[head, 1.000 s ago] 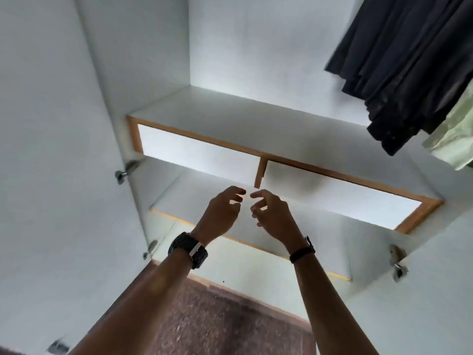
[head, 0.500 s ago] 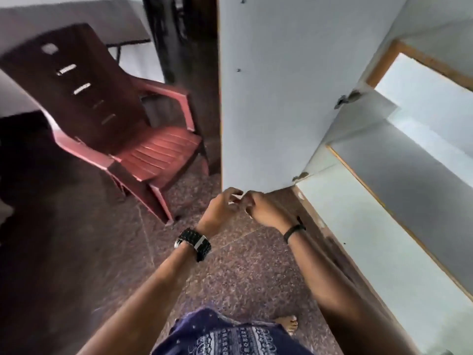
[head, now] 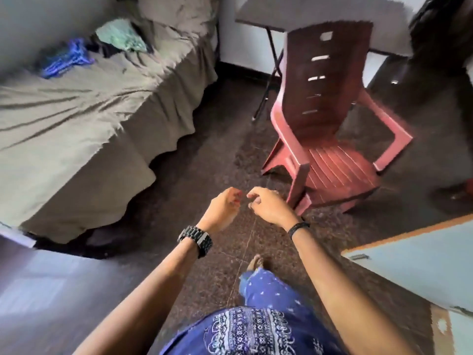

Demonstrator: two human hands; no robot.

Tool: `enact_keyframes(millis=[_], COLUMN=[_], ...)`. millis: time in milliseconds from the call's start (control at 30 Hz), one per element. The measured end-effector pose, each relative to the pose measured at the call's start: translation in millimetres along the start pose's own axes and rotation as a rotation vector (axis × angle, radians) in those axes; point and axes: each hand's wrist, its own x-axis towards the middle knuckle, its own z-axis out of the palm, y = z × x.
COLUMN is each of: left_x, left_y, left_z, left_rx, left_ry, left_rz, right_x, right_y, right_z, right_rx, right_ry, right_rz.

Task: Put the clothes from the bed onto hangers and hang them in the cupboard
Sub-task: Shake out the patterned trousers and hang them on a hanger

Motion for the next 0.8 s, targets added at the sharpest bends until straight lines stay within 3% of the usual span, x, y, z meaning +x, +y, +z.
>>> enact_keyframes(millis=[333,533,800], left_x=[154,246,392], left_y=[-31,-24,-68], left_z=[-137,-218,-324], left_rx=[-0.222,-0.307,-0.354], left_ry=[0.263,0.396,0.450], left_rz=[-0.210,-0.217,-0.220], right_x=[215,332,497], right_y=[-129,-205,-281], right_z=[-40,-80,-96], right_rx=[-0.127,-0.167,-0.078], right_ry=[-0.193,-0.234,-0.276], right_rz=[-0.237,-0.324,-0.329])
